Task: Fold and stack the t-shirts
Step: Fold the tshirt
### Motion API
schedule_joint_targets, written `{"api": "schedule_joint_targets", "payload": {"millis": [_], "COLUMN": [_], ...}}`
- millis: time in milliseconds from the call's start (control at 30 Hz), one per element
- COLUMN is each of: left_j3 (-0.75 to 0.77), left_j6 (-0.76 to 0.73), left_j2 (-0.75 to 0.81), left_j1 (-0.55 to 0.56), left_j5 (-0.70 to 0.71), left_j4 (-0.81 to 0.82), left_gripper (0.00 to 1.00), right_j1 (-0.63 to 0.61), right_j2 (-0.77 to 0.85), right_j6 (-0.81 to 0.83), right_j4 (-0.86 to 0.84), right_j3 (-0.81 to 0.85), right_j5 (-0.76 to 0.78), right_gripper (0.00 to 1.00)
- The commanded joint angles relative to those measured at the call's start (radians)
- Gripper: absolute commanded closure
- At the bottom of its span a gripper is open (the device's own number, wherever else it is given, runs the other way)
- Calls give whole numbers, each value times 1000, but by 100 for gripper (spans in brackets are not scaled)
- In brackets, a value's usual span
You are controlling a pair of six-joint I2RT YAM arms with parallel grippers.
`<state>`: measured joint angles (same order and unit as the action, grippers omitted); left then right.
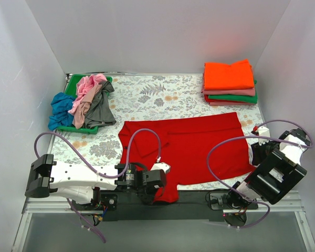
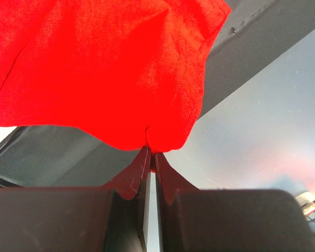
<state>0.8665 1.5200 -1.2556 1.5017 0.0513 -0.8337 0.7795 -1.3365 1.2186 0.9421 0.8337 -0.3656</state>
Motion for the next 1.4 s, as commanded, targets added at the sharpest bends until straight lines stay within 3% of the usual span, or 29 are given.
{"api": "schedule_joint_targets", "payload": {"millis": [0, 767, 900, 1000, 1067, 1367], "left_j3": [3, 3, -4, -12, -15, 3], "left_j6": [8, -3, 6, 11, 9, -7], "left_j2": [44, 27, 42, 54, 62, 117], "left_j1": [-3, -5, -5, -8, -12, -64], "left_j5": [-8, -13, -5, -1, 1, 15], "left_j4": [1, 18, 19, 19, 19, 19], "left_gripper": [100, 100, 100, 100, 100, 100], "right_j1": [7, 7, 7, 7, 7, 7], "right_j2": [13, -67, -63, -55, -49, 31], "right_j6": [-2, 2, 2, -1, -4, -19], "right_j4": [26, -206, -204, -204, -201, -128], "right_j3": [7, -179, -177, -173, -170, -119], "right_j5": [-32, 117, 119, 117, 111, 31], "right_gripper": [50, 55, 65, 88, 97, 99]}}
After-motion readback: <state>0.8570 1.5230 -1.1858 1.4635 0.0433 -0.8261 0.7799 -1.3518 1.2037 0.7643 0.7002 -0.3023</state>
